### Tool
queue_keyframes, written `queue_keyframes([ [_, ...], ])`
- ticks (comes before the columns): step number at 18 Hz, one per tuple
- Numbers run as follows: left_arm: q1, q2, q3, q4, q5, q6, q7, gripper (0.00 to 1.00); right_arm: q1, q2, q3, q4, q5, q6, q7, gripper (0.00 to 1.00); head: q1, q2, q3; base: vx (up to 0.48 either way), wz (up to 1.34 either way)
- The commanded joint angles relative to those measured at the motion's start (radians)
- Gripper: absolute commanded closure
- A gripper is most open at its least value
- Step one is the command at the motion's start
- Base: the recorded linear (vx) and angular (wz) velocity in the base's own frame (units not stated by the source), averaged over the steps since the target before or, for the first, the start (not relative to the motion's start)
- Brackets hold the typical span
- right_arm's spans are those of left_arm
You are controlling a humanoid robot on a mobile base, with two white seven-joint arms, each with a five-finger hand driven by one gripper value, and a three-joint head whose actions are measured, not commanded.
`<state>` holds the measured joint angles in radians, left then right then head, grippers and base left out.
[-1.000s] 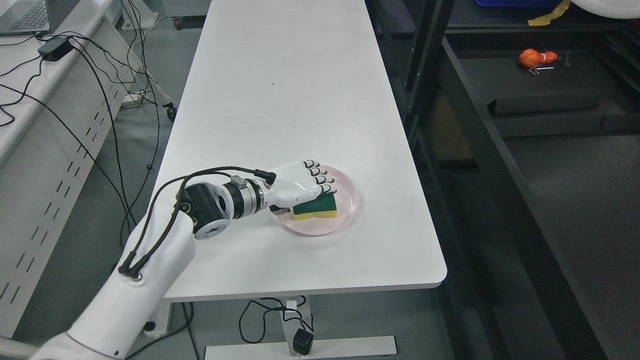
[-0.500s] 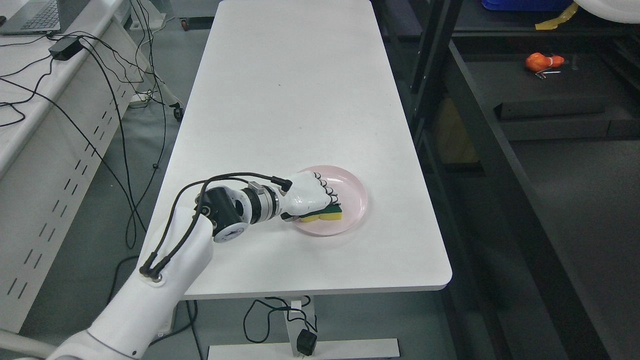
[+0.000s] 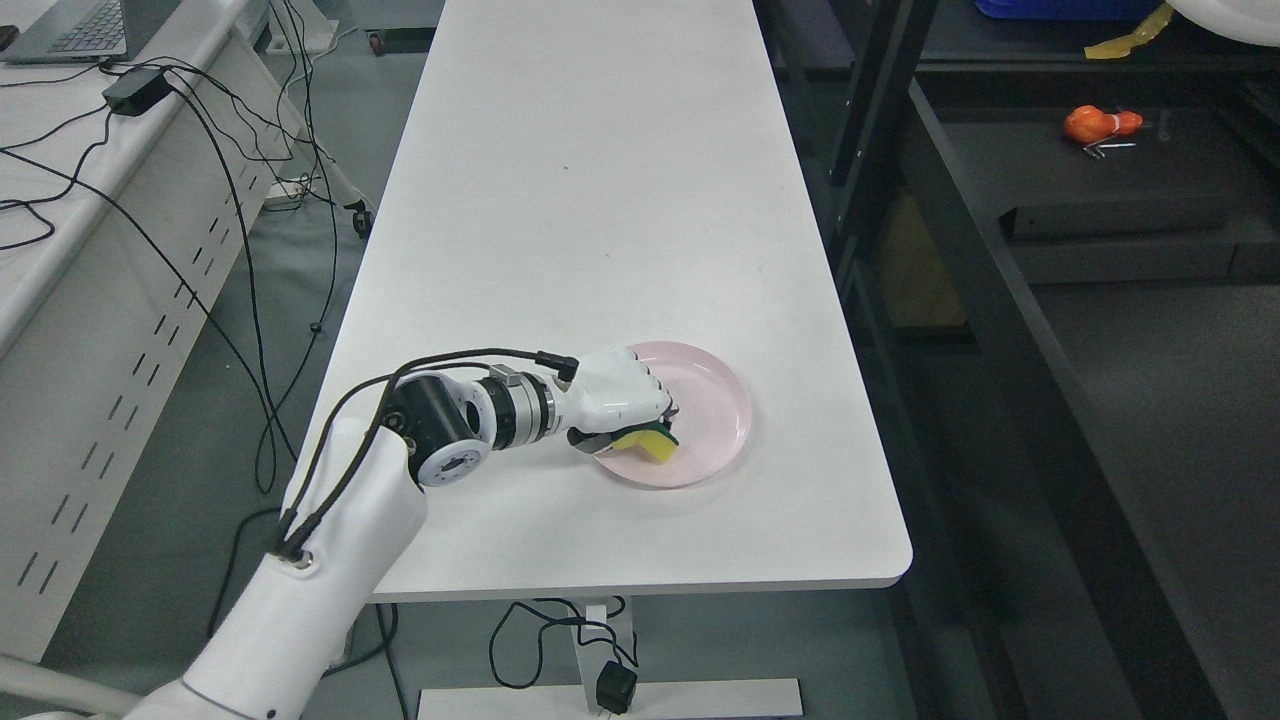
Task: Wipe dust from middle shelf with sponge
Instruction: 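Grasp the sponge with the left hand and lift it off the plate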
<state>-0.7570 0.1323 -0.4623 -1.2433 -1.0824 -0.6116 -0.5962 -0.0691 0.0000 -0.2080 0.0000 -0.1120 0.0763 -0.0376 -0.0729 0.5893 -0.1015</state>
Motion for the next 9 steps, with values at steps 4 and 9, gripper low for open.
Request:
queue_keyframes([
  [4, -0.005, -0.078, 0.445, -0.059, 0.482, -0.057, -0.033, 1.00, 0.000, -0.017, -0.001, -0.017, 0.000, 0.000, 0.001, 0.00, 0.0000, 0.000, 0.000, 0.000, 0.00],
  [9, 0.025, -0.115, 0.703, -0.062, 0.839, 0.086, 0.027, 1.00, 0.000, -0.017, -0.001, -0.017, 0.000, 0.000, 0.001, 0.00, 0.0000, 0.000, 0.000, 0.000, 0.00],
])
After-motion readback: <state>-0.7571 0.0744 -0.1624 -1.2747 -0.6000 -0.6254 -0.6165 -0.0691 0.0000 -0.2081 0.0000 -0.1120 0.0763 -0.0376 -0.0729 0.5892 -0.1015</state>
